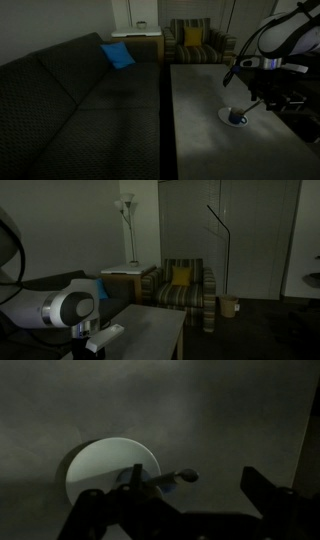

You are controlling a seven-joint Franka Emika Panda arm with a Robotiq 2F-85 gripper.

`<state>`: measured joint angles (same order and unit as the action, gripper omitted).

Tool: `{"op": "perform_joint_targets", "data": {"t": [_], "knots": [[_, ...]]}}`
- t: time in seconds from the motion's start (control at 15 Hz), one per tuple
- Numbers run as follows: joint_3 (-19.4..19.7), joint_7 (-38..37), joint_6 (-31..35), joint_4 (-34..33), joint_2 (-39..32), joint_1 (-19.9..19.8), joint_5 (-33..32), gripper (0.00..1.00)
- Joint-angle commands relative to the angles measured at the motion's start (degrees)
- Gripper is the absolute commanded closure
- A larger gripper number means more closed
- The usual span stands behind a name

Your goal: Put the spoon in the mug, take it out and put it back on the table

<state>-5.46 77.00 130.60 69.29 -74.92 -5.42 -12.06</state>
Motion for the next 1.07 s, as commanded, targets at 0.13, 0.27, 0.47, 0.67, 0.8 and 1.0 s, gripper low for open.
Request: {"op": "perform_joint_targets", "data": {"t": [0.13, 0.27, 0.47, 0.67, 0.8, 1.0], "knots": [[1.47, -2.15, -0.22, -4.71, -3.21, 1.45, 0.25, 0.02], [1.55, -2.71, -0.17, -6.54, -4.34, 1.46, 0.38, 0.14], [1.69, -3.15, -0.22, -8.49, -5.45, 1.47, 0.38, 0.39], [1.72, -3.26, -0.22, -9.96, -6.27, 1.51, 0.37, 0.64], [1.40, -3.63, 0.00, -10.22, -6.42, 1.29, -0.26, 0.78], [1.41, -3.74, 0.09, -10.32, -6.33, 1.45, -0.41, 0.98]]}}
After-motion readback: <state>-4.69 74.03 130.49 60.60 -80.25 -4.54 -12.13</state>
